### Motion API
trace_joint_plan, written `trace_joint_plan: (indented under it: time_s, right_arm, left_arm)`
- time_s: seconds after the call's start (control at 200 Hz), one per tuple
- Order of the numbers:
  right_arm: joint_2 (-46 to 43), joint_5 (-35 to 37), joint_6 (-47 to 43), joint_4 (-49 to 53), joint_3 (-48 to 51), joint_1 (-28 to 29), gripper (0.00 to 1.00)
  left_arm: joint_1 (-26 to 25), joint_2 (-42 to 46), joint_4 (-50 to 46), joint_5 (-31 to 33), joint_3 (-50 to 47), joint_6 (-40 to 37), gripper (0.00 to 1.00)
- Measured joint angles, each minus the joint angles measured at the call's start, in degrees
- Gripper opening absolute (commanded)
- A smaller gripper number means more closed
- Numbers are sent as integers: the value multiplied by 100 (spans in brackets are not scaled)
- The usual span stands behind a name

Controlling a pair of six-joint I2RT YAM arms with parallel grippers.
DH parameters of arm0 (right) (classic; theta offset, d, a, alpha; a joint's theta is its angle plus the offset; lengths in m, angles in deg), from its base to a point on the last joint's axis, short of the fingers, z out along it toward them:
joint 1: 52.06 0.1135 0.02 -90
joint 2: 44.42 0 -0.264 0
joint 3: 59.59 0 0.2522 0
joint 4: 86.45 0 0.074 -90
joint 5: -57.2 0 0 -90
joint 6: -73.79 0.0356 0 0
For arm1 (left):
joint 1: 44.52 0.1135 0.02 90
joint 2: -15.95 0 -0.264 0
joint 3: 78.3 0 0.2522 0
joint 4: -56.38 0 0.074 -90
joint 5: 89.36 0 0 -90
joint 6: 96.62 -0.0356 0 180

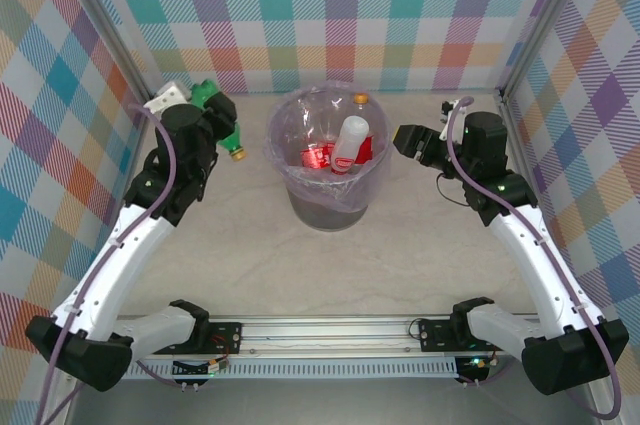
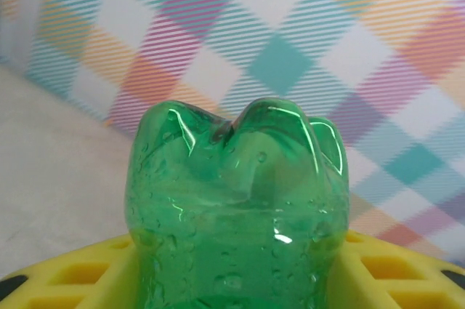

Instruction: Put the plastic bottles in the bin

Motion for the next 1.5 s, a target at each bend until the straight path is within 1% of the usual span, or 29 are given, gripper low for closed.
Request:
trace_joint_plan:
  time_s: [0.08, 0.16, 0.21, 0.28, 0.44, 0.51, 0.635, 0.79, 0.985, 1.16, 1.265, 1.33, 1.395, 1.46, 1.5]
  right_arm:
    - [-74, -7, 76, -66, 96, 0, 67]
    - [-127, -31, 127, -63, 109, 0, 68]
    - [-173, -26, 140, -57, 109, 0, 68]
    - [-249, -7, 140, -52, 109, 0, 68]
    - [-402, 63, 138, -59, 133, 0, 68]
    - [-402, 55, 138, -59, 133, 0, 68]
    - [-358, -31, 140, -66, 133, 0, 68]
    - [-345, -17, 129, -57, 133, 0, 69]
    - [-376, 197, 17, 46, 133, 0, 69]
    - [-516, 234, -48, 96, 133, 0, 70]
    - [-586, 234, -63, 127, 133, 0, 70]
    - [-625, 234, -79, 140, 133, 0, 70]
    - [-645, 234, -81, 140, 133, 0, 70]
    - [-643, 212, -79, 140, 133, 0, 70]
    - [-640, 199, -79, 140, 133, 0, 70]
  left_arm:
    - [-726, -264, 118, 232, 546, -461, 36]
    - [-1246, -748, 190, 415, 1174, -960, 35]
    - [-1456, -1121, 184, 514, 1513, -1252, 35]
    - [-1604, -1558, 114, 590, 1801, -1491, 35]
    - [-1725, -2085, -258, 612, 1823, -1539, 35]
    - [-1749, -2105, -317, 756, 1709, -1303, 35]
    - [-1757, -1950, -107, 986, 1255, -732, 34]
    - [-1786, -1982, -157, 1198, 1198, -229, 35]
    - [-1799, -2181, -319, 1377, 1193, 212, 41]
    - [-1884, -2476, -560, 1469, 1176, 413, 42]
    - [-1939, -2505, -669, 1504, 1172, 577, 42]
    - [-1969, -2505, -662, 1493, 1115, 693, 45]
    - [-1985, -2505, -706, 1486, 1067, 780, 50]
    - [-1985, -2505, -761, 1473, 1062, 844, 57]
    - [-1987, -2505, -758, 1449, 1062, 866, 64]
